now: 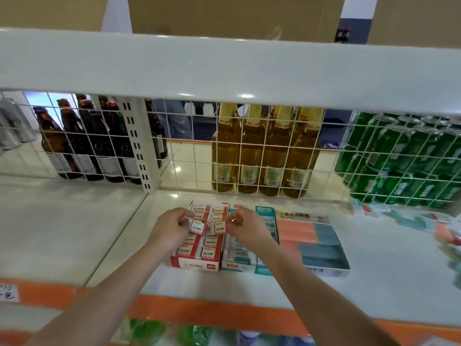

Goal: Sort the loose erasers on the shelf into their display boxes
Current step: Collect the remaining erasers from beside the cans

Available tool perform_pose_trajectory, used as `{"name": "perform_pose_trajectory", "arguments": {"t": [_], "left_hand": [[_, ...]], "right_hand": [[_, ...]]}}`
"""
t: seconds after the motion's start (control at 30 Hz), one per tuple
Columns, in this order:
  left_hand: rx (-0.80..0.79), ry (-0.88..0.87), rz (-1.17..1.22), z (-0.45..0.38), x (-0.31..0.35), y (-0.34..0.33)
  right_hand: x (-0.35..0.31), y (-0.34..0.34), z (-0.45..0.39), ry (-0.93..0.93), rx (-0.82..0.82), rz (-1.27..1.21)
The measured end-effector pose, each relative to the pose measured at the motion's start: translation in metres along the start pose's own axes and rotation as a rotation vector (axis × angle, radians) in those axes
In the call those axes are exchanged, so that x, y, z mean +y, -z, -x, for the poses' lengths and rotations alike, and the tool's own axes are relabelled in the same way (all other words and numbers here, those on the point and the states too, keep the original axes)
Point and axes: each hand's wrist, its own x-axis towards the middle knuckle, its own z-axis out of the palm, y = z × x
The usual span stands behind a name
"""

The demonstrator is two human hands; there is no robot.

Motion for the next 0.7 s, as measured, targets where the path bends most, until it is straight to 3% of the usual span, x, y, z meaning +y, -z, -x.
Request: {"name": "perform_pose_trajectory", "arguments": {"t": [0.33,0.7], "left_hand": [[0.016,-0.021,-0.152,-0.003,-0.007,0.004],[-0.079,-0.226,-0.425,0.007,-0.006,0.004]], "right_hand": [[-0.011,-0.014,-0.002,0.027,-0.072,0.182],[-0.017,-0.016,0.001,0.119,-0.120,0.422]]}}
